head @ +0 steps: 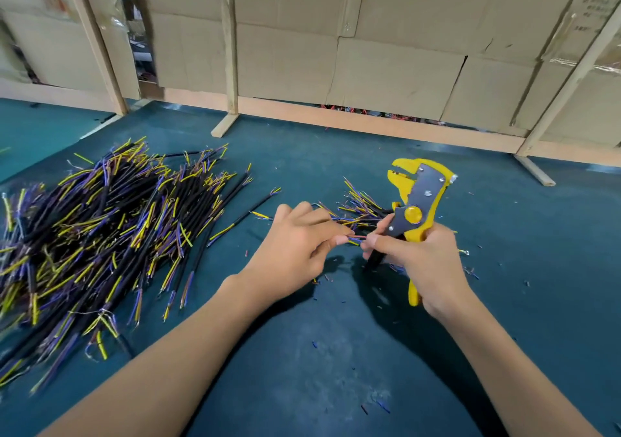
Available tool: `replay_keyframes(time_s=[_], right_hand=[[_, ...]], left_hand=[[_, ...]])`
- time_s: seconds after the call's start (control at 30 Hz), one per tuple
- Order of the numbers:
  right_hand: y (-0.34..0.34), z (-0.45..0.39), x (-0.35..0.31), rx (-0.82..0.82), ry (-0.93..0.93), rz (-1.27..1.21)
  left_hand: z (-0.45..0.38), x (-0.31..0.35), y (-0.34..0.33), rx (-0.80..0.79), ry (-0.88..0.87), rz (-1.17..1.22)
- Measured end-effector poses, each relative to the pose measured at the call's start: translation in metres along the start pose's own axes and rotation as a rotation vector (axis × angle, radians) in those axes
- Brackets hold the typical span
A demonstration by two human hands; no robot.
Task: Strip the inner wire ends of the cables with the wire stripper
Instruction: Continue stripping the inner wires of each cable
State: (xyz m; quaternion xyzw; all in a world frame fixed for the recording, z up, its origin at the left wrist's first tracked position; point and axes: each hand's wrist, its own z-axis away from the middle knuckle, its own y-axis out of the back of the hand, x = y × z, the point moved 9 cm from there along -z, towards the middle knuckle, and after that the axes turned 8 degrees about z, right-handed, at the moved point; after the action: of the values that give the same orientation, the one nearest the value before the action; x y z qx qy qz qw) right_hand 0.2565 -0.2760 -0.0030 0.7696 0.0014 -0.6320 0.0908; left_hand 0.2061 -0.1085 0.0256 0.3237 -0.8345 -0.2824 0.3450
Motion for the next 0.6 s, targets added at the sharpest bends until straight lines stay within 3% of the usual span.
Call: replay_keyframes(time_s=[0.13, 0.23, 0.37, 0.5, 0.6], right_hand=[[0.011, -0.006, 0.022, 0.004, -0.19, -0.259], [0.025, -0.013, 0.027, 0.032, -0.208, -0.287], [0.027, -0.012, 0.018, 0.053, -0.157, -0.29], [0.05, -0.007, 0.0, 0.278, -0.054, -0.032], [0.06, -0.005, -0.017, 0.296, 0.023, 0.136]], left_hand=[[0.002, -0.022, 0.005, 0.066, 0.144, -0.041], [0.003, -0.032, 0.008, 0.135, 0.226, -0.051], [-0.011, -0.009, -0.007, 0.084, 0.084, -0.043], [-0.04, 0.023, -0.033, -0.127, -0.1, -0.15], [-0.049, -0.011, -0.006, -0.09, 0.101, -0.308]])
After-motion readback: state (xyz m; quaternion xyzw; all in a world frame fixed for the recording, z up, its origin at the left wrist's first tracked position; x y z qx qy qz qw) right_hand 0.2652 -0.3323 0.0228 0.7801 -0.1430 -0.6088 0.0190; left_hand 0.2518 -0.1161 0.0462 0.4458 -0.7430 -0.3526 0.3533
